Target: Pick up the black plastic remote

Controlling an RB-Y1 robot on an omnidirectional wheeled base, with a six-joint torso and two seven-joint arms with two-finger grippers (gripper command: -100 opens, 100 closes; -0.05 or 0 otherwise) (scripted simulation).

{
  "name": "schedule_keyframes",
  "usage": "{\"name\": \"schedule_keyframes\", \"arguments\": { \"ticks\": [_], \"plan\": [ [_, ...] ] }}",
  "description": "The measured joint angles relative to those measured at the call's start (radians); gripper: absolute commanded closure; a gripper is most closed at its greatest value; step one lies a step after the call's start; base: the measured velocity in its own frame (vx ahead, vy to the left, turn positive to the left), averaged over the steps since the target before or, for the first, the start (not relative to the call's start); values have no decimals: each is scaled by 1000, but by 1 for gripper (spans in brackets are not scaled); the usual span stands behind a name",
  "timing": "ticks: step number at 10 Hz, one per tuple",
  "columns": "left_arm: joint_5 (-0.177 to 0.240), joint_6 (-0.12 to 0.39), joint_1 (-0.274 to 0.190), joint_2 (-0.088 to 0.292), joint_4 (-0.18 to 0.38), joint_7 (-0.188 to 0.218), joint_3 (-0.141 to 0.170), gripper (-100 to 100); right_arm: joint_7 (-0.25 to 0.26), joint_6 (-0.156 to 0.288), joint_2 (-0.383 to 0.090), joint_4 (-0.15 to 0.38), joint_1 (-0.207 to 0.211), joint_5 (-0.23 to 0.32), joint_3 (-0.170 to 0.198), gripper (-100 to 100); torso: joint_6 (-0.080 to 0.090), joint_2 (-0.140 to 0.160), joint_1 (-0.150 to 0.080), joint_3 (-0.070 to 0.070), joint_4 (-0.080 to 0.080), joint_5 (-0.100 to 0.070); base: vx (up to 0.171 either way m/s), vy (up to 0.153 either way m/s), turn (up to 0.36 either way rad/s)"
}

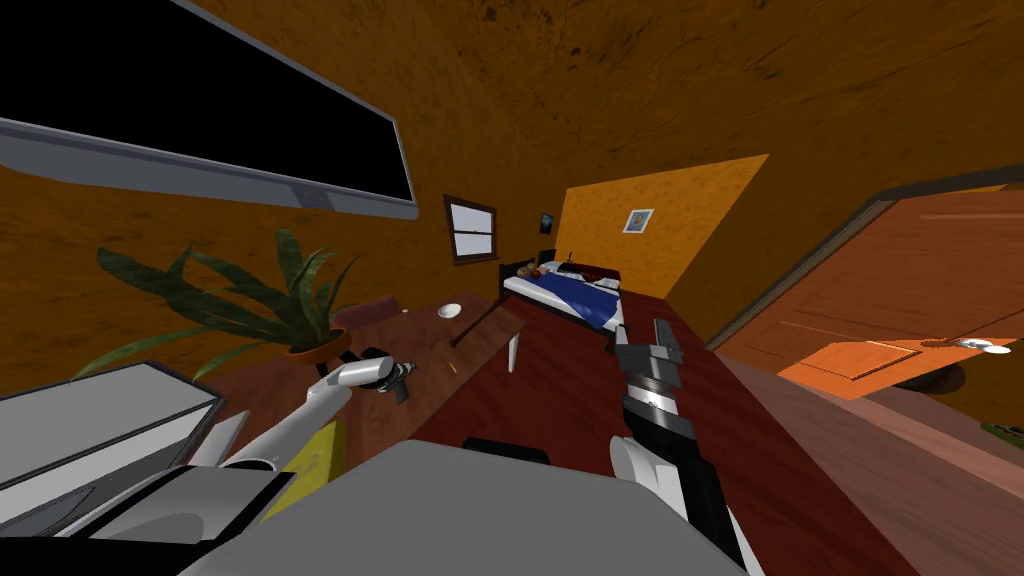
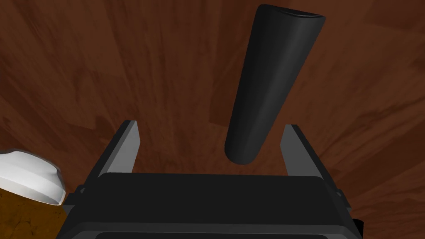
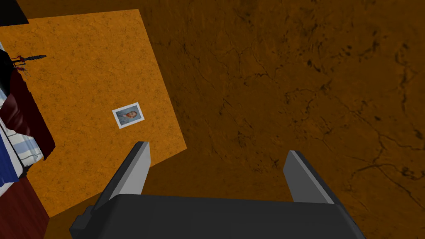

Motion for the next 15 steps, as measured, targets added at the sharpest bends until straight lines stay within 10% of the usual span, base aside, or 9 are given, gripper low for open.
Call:
{"name": "schedule_keyframes", "arguments": {
  "ticks": [14,15],
  "plan": [
    [140,259,-46,106,313,-111,-58,-100,0,0,0,0,0,0,0,0,-1,-1,1,0,0,0,-7,40,-170],
    [141,263,-46,106,315,-111,-58,0,0,0,0,0,0,0,0,0,-2,-1,-1,0,0,0,-2,5,6]
  ]
}}
